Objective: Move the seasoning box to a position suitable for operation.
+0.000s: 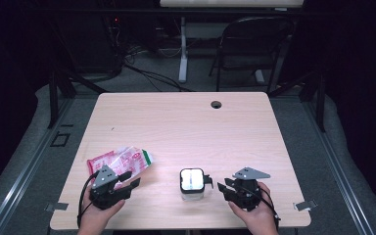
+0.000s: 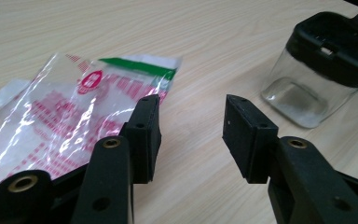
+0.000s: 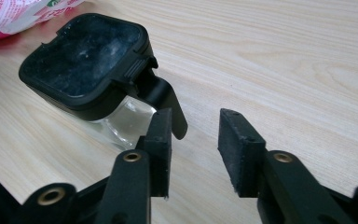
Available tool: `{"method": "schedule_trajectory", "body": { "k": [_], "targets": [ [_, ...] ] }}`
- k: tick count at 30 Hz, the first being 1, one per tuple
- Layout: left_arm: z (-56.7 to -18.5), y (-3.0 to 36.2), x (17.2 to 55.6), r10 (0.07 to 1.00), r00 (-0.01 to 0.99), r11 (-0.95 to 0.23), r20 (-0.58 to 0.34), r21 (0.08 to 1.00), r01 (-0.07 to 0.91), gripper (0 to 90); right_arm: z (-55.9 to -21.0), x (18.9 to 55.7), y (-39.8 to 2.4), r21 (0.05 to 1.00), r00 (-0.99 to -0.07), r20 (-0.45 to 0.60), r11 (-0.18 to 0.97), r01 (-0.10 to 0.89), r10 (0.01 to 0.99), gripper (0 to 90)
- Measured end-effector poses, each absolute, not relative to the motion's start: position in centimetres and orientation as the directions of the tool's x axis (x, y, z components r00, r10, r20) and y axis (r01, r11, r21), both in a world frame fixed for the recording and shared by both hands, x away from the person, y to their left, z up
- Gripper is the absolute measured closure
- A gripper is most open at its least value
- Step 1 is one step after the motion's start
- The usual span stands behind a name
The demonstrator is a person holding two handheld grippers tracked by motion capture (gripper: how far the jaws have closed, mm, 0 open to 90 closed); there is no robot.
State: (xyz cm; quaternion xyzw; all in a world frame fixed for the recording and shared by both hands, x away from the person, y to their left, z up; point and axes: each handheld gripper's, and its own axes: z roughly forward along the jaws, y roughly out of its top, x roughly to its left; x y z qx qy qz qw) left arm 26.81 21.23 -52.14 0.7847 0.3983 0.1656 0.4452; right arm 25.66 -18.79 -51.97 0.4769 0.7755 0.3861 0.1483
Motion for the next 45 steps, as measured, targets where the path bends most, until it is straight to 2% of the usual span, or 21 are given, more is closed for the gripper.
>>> {"method": "schedule_trajectory", "body": {
  "k": [7, 9, 10, 12, 17, 19, 21, 22, 24, 27, 30, 35, 45],
  "targets": [
    [-51.3, 19.2, 27.8, 0.754, 0.647, -0.284, -0.111, 0.833, 0.474, 57.0, -51.1, 26.5, -18.0, 0.716, -0.507, 0.157, 0.256, 0.649, 0.848, 67.4],
    [-51.1, 18.4, 27.9, 0.762, 0.640, -0.278, -0.098, 0.844, 0.459, 55.9, -50.5, 26.8, -17.9, 0.717, -0.510, 0.178, 0.244, 0.653, 0.841, 66.0],
    [-51.1, 18.1, 28.0, 0.761, 0.641, -0.275, -0.099, 0.845, 0.458, 55.3, -49.9, 27.1, -17.8, 0.722, -0.513, 0.233, 0.207, 0.660, 0.826, 64.8],
    [-50.8, 17.2, 28.4, 0.748, 0.653, -0.275, -0.114, 0.843, 0.463, 55.3, -49.2, 27.6, -17.6, 0.738, -0.519, 0.242, 0.192, 0.647, 0.820, 61.0],
    [-50.6, 16.2, 28.9, 0.741, 0.660, -0.276, -0.126, 0.839, 0.469, 56.4, -48.1, 28.4, -17.0, 0.761, -0.520, 0.242, 0.172, 0.626, 0.819, 60.5],
    [-50.3, 15.7, 29.2, 0.740, 0.659, -0.274, -0.135, 0.834, 0.479, 57.0, -47.8, 28.9, -16.6, 0.741, -0.525, 0.257, 0.184, 0.646, 0.811, 58.5],
    [-50.1, 15.4, 29.4, 0.739, 0.659, -0.273, -0.144, 0.829, 0.488, 59.6, -47.7, 29.2, -16.0, 0.726, -0.527, 0.228, 0.217, 0.653, 0.819, 58.7],
    [-50.0, 15.0, 29.5, 0.735, 0.661, -0.275, -0.149, 0.827, 0.491, 60.9, -47.8, 29.2, -15.6, 0.714, -0.531, 0.226, 0.232, 0.660, 0.817, 63.9],
    [-49.9, 14.6, 29.6, 0.730, 0.668, -0.285, -0.142, 0.825, 0.488, 62.7, -48.0, 29.1, -15.3, 0.710, -0.526, 0.214, 0.239, 0.663, 0.823, 67.0],
    [-49.9, 14.1, 29.8, 0.728, 0.669, -0.287, -0.149, 0.820, 0.495, 65.4, -48.1, 29.0, -15.2, 0.701, -0.515, 0.194, 0.248, 0.668, 0.835, 67.3],
    [-49.9, 13.7, 30.1, 0.716, 0.676, -0.278, -0.171, 0.819, 0.502, 67.0, -48.2, 29.0, -15.4, 0.694, -0.483, 0.238, 0.201, 0.692, 0.843, 68.5],
    [-50.0, 12.7, 30.2, 0.699, 0.693, -0.301, -0.179, 0.805, 0.511, 72.0, -48.5, 28.9, -15.6, 0.683, -0.468, 0.253, 0.186, 0.706, 0.847, 72.5],
    [-50.9, 11.5, 29.6, 0.658, 0.740, -0.400, -0.139, 0.768, 0.500, 85.1, -48.9, 28.6, -15.7, 0.688, -0.453, 0.258, 0.167, 0.706, 0.853, 76.3]
  ]
}}
